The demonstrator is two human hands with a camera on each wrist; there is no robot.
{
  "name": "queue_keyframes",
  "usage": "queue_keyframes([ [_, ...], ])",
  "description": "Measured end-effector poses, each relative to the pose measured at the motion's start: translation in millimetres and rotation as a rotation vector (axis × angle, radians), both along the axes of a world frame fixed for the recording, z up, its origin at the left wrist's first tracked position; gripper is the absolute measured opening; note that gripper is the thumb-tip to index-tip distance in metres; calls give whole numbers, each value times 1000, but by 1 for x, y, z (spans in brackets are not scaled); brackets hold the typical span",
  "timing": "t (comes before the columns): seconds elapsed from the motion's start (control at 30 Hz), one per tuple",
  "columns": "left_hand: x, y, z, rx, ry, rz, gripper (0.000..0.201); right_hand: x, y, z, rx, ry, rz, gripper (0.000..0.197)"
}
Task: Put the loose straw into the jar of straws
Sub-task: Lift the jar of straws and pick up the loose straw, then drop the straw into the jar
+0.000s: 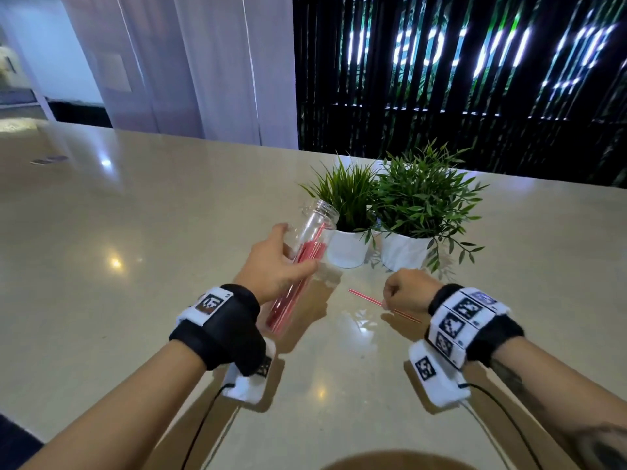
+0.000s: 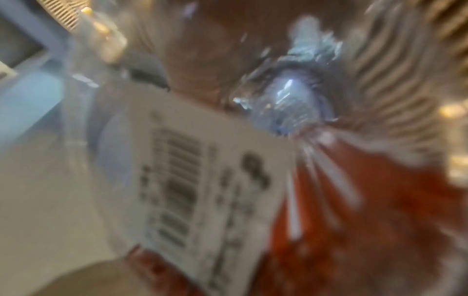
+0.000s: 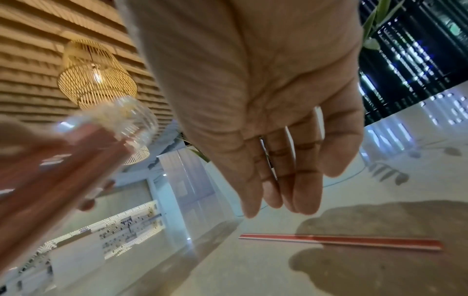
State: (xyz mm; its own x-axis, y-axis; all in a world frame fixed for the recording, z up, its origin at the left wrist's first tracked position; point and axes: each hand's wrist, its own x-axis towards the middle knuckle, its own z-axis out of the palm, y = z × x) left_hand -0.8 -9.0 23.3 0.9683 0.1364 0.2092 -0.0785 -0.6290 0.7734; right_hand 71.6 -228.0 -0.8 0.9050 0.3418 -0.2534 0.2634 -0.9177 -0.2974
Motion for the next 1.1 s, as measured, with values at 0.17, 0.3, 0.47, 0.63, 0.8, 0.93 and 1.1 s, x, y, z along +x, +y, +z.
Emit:
queue_keyframes([
  [0.17,-21,-8,-2,-372,11,-64,97,17,8,-14,-119,-12,-74,24],
  [0.3,-29,-13,-10,-534,10,-95,90,20,7,-22,-160,-75,-97,24],
  [0.47,-33,-17,-18,-700,-27,-75,80,26,6,-29,-210,-78,-91,24],
  [0.63,-35,-21,-25,-739,-43,-64,80,31,6,-31,-214,-30,-75,24],
  [0.8,-35,-26,-30,-755,-42,-54,79,30,5,-33,-242,11,-26,29],
  [0.93,-36,-31,-32,-756,-34,-69,75,25,1,-35,-155,2,-45,17],
  [1.1,-38,-38,-34,-750,-22,-84,75,15,-13,-21,280,78,-146,13],
])
